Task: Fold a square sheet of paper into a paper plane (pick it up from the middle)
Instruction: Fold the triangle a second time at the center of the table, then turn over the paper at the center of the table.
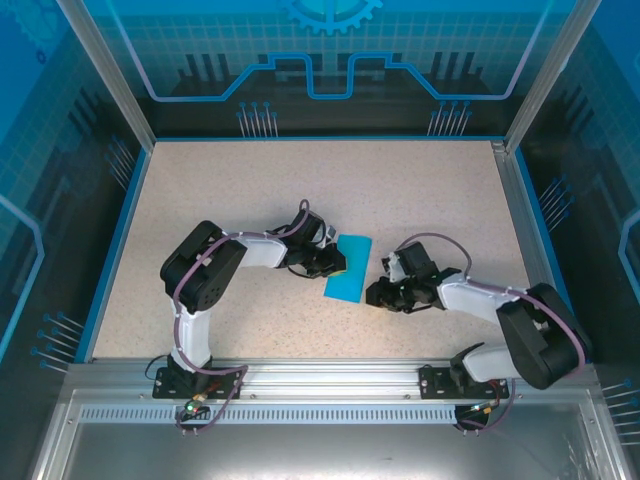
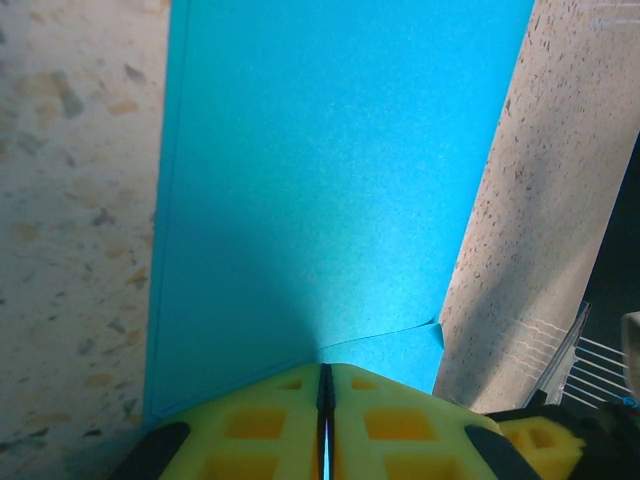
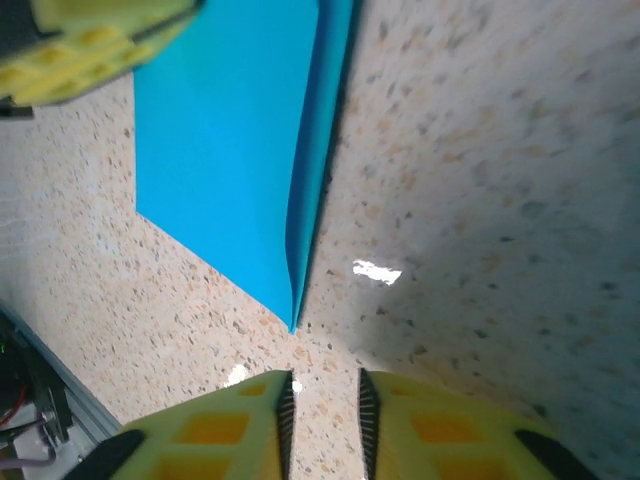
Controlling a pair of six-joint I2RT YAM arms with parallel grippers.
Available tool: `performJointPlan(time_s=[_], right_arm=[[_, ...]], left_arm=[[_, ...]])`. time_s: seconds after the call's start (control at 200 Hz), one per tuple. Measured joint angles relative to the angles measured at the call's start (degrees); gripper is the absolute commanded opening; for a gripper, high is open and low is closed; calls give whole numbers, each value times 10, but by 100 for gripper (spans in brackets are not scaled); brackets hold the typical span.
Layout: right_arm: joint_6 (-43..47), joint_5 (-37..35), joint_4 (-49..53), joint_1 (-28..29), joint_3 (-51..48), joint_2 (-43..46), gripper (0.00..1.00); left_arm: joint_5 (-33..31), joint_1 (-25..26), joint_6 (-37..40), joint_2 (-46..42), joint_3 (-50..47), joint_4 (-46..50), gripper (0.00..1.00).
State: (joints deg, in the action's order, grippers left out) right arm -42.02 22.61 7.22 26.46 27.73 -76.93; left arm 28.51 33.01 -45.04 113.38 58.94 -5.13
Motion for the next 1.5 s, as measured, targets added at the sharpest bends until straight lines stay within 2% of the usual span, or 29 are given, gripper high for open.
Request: performJointPlan(time_s=[0.1,0.3,0.735,1.105,1.5], right_arm=[[-12,-19,7,-7,8,12,40],[-39,-33,-13,-14,39,-20,40],[-75,-11,-86,-15,80,-132,38],[-107,13,-96,-25,87,-153,32],[-124,23,-155,-25,87,-172,34]], left_arm=[[1,0,0,-2,-4,-7,15],[1,-1,-1,-3,-7,-11,15],[-2,-2,-1,-7,-10,-10,15],[-2,-2,-1,-8,-10,-8,15],[-4,-3,-1,-10,-10,-3,15]])
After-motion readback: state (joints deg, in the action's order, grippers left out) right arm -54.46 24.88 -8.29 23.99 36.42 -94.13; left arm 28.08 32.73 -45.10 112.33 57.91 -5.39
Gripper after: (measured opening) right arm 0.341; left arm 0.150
